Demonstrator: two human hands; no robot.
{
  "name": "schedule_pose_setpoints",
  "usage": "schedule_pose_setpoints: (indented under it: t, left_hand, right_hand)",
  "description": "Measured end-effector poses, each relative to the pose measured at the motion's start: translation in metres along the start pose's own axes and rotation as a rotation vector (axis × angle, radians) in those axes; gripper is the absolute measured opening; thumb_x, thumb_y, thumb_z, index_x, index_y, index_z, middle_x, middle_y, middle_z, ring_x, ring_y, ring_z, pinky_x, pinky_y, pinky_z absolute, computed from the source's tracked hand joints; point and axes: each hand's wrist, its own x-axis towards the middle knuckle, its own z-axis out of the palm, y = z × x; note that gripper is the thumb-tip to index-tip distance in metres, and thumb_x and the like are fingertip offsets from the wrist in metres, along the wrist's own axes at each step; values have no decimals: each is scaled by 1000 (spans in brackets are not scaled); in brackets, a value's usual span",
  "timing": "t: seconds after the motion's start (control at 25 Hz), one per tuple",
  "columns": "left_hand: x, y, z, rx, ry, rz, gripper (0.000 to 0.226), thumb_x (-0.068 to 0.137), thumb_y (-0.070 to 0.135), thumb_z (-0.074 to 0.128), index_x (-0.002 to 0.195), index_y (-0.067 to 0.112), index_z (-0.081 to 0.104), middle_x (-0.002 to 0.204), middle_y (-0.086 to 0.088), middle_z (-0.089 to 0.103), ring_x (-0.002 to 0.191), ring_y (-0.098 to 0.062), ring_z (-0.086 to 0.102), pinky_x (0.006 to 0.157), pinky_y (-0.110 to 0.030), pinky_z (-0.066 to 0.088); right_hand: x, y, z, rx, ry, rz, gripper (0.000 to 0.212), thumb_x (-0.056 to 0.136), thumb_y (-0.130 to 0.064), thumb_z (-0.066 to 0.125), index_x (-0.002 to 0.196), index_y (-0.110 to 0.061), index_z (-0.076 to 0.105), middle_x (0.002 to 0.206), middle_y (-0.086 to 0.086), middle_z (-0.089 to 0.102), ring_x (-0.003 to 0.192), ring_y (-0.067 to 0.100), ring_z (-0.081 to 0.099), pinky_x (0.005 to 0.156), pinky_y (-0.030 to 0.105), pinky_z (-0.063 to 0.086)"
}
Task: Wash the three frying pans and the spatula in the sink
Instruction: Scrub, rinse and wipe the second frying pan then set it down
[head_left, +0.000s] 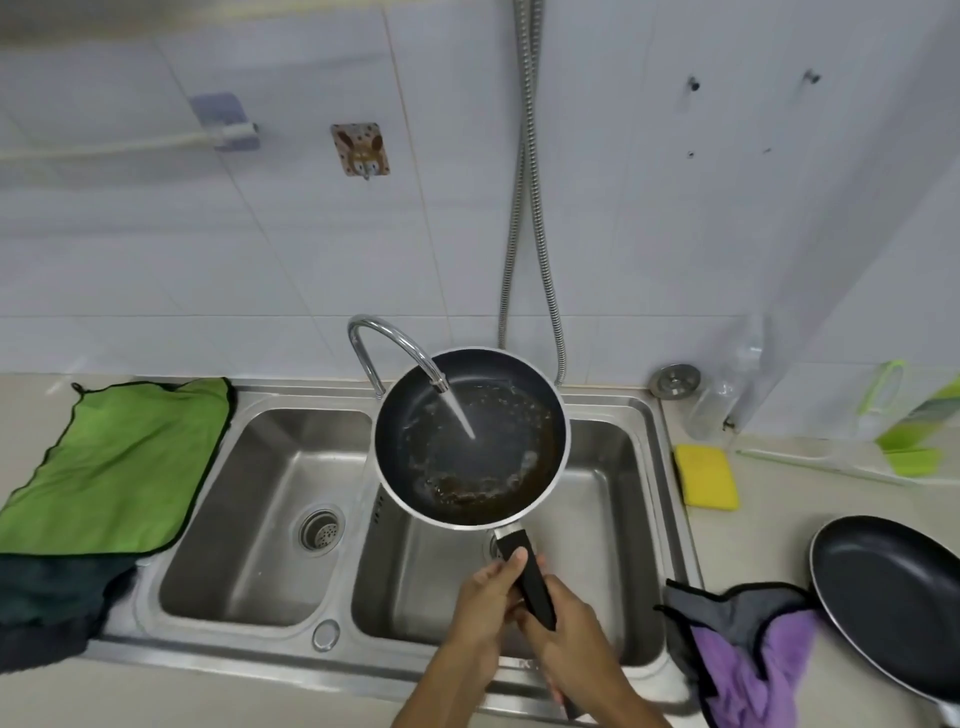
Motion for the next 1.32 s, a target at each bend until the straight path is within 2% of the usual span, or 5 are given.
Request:
schedule_pose_setpoints:
  t: [0.32, 0.52, 0.76, 0.92, 1.32]
  left_hand:
    - [-2, -27, 20, -1, -13, -127, 22, 86, 21, 77, 94, 1, 77, 104, -19, 80, 72, -22, 77, 55, -27, 52]
    - [9, -13, 26, 33, 4, -87, 23, 98, 22, 69, 104, 1, 77, 103, -14, 81, 84, -21, 76, 67, -26, 53]
    - [0, -17, -1, 6, 77, -73, 25, 99, 24, 68, 103, 1, 79, 101, -12, 82, 80, -20, 76, 59, -23, 53]
    - [-6, -42, 16, 35, 20, -124, 22, 100, 24, 66, 98, 5, 77, 106, -12, 81, 85, -20, 75, 61, -23, 51]
    - [7, -21, 28, 2, 26, -36, 31, 100, 24, 66, 112, -3, 74, 106, -16, 80, 90, -22, 75, 76, -30, 54]
  right_hand:
    - [-12, 43, -27, -94, -68, 88, 55, 81, -53, 67, 135, -48, 55, 107, -14, 74, 102, -2, 68, 97, 30, 54]
    - [6, 32, -24, -51, -6, 94, 49, 86, -32, 66, 134, -40, 57, 98, -12, 76, 86, -2, 71, 73, 14, 52]
    - [2, 25, -3, -35, -74, 49, 44, 87, -28, 67, 112, -63, 55, 93, -17, 76, 86, -5, 70, 75, 13, 53]
    - [-14, 50, -24, -77, -98, 86, 40, 85, -32, 69, 119, -52, 60, 98, -17, 75, 92, -5, 69, 86, 24, 56]
    - [6, 31, -35, -60, -80, 15, 39, 91, -29, 62, 127, -43, 57, 87, -2, 74, 75, 5, 70, 65, 18, 52]
